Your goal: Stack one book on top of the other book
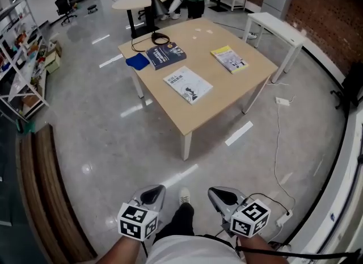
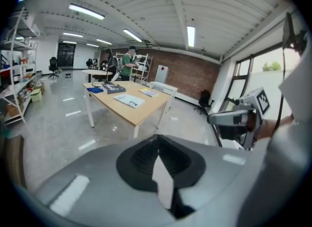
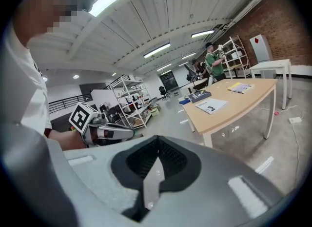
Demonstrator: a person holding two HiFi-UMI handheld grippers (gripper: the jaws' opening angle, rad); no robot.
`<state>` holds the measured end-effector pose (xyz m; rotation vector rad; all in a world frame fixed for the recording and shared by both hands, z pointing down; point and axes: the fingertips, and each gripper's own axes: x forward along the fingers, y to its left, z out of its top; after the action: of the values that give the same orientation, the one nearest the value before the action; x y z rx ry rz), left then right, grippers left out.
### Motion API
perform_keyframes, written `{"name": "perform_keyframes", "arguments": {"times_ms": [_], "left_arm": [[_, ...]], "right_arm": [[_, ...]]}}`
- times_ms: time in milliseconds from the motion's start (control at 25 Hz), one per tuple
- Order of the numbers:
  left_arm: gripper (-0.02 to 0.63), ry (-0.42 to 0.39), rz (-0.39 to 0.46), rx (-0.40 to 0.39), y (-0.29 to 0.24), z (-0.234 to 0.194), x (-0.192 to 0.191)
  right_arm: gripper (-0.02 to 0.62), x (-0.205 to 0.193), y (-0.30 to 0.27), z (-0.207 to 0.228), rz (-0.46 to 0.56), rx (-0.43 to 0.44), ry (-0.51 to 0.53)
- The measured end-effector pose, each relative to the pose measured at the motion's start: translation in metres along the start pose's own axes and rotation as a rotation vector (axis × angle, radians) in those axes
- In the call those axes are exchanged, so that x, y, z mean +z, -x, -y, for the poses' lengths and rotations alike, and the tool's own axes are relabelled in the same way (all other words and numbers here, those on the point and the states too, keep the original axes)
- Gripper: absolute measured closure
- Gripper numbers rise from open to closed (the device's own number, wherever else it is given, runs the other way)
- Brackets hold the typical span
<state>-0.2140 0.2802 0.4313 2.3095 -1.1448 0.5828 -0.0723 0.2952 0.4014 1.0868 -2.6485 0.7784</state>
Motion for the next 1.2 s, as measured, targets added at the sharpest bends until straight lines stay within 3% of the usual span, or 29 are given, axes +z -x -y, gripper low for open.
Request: {"name": "perform_keyframes", "arguments": {"times_ms": [720,920,1200], "left_arm": [[0.601,0.0,0.075,-0.019,-0.115,-0.075,0.128],[0.601,-0.01,0.084,-0.047,-0.134,-0.069,0.145],[0.601,-0.043,0.024,-0.085,-0.173,-0.036,0.146]], "right_arm": [[0.594,0.12,-0.088,0.107,-0.03,-0.026,0.093],[0.594,0.138,-0.083,0.121,-0.022,-0.05,0.127],[0.594,0.144,-0.06,0.155,-0.003,-0.066,0.126]]}}
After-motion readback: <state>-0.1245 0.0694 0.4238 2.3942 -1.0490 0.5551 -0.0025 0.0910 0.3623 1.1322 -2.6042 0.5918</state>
